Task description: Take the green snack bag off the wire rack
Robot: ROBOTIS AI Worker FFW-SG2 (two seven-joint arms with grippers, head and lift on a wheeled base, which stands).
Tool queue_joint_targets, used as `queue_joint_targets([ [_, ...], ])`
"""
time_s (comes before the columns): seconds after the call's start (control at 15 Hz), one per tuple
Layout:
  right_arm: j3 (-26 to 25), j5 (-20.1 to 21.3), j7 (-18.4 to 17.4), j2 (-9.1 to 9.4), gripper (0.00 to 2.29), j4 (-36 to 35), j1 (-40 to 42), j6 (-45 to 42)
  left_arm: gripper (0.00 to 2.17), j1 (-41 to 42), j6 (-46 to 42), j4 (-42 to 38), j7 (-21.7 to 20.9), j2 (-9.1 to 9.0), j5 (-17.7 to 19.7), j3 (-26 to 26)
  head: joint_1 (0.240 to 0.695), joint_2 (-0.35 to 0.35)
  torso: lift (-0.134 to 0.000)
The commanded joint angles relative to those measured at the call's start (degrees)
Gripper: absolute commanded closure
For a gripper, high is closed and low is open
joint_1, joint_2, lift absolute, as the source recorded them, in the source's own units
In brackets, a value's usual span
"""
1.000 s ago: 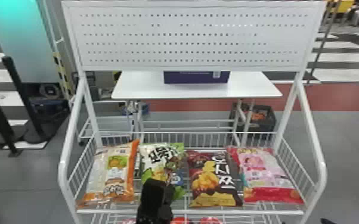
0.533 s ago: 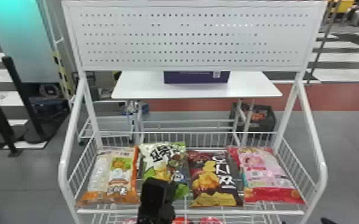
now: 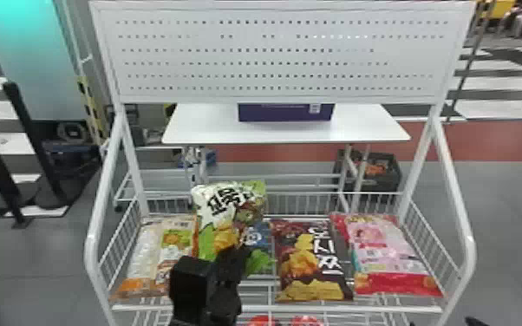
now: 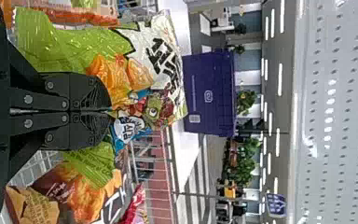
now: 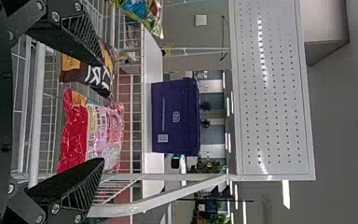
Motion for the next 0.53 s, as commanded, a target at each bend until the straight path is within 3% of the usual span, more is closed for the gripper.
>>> queue_joint_targets([
  [0.0,0.09,-0.05,0.0,-0.01,0.17,0.08,-0.08,-0.15,1.66,5.69,-2.35,-5.75,0.03,2.39,0.71,3.33,0.499,0.0,0.0],
  [0.27,0.62,-0.05,0.0,-0.01,0.17,0.61,-0.69,-0.15,1.66,16.68,-7.97,-14.28,0.03,6.43,1.24,9.39,0.499,0.0,0.0],
  [0.47,1.14,0.03,0.0,-0.09,0.17,0.78,-1.13,-0.15,1.66,23.18,-15.53,-16.13,-0.06,7.75,1.24,11.94,0.499,0.0,0.0],
])
